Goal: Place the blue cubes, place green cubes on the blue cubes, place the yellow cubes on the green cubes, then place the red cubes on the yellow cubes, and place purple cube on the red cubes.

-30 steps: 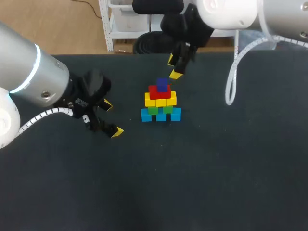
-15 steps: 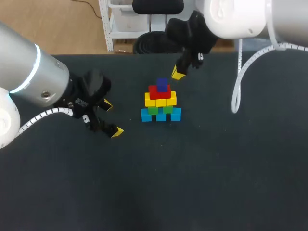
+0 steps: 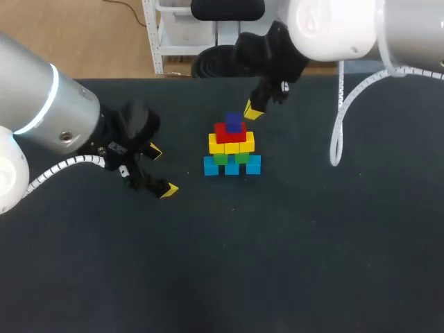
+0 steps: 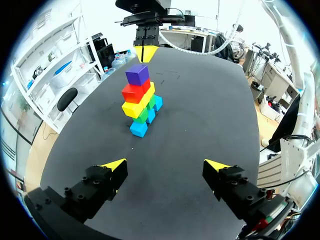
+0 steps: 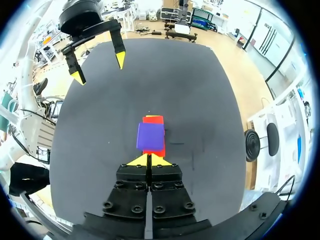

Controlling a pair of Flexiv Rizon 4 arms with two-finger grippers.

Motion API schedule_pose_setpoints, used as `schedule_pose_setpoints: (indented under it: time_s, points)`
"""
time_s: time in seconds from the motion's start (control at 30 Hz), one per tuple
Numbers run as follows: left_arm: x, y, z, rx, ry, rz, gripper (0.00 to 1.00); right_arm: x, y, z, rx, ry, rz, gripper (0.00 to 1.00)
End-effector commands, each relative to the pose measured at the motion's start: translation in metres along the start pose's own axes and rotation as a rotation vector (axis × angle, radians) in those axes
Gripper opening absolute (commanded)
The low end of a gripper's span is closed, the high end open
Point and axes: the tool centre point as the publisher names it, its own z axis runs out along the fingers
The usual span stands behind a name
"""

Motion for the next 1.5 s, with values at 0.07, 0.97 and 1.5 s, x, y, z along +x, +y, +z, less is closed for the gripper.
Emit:
schedule_pose_setpoints:
  time_s: [0.07, 0.97, 1.5]
  points:
    - [0.000, 0.000, 0.000, -0.003, 0.001, -0.001, 1.00, -0.002, -0.004, 0.004, -0.011, 0.002, -0.002, 0.00]
    - [0.000, 0.000, 0.000, -0.003, 0.001, -0.001, 1.00, 0.001, -0.010, 0.001, -0.005, 0.015, 0.017, 0.00]
    - [0.000, 0.000, 0.000, -0.003, 0.001, -0.001, 1.00, 0.038, -0.041, -0.051, 0.212, -0.151, 0.184, 0.78]
